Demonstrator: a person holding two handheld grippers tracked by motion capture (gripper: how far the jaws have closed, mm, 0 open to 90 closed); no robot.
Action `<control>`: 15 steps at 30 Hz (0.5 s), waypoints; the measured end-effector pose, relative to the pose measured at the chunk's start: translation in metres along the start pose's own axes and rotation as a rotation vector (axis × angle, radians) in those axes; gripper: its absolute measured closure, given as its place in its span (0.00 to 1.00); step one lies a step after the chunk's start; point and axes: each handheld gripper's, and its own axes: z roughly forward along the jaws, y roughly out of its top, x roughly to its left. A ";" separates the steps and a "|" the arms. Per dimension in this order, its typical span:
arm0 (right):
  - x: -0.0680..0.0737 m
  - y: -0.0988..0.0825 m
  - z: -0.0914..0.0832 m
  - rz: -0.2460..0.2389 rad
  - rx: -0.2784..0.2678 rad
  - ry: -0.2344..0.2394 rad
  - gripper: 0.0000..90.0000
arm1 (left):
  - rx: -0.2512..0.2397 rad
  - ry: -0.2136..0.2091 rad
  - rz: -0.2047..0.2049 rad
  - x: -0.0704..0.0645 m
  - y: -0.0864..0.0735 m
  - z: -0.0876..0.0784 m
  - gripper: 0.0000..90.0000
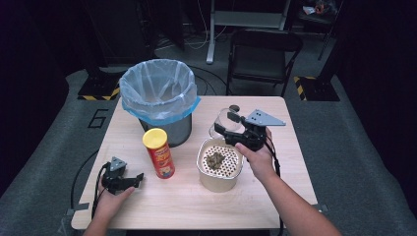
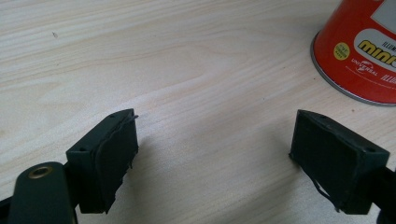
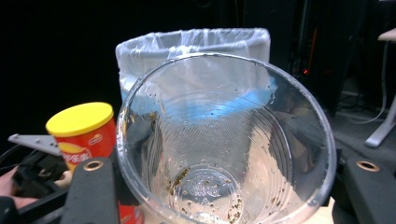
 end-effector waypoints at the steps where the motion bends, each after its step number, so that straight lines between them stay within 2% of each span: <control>1: 0.000 0.000 0.000 0.000 0.000 0.000 0.37 | 0.000 0.000 0.000 0.000 0.000 0.000 0.16; 6: 0.001 -0.003 0.001 -0.001 0.052 0.014 0.37 | 0.000 0.000 0.000 0.000 0.000 0.000 0.16; 15: 0.004 -0.002 0.003 -0.040 0.095 0.005 0.36 | 0.000 0.000 0.000 0.000 0.000 0.000 0.16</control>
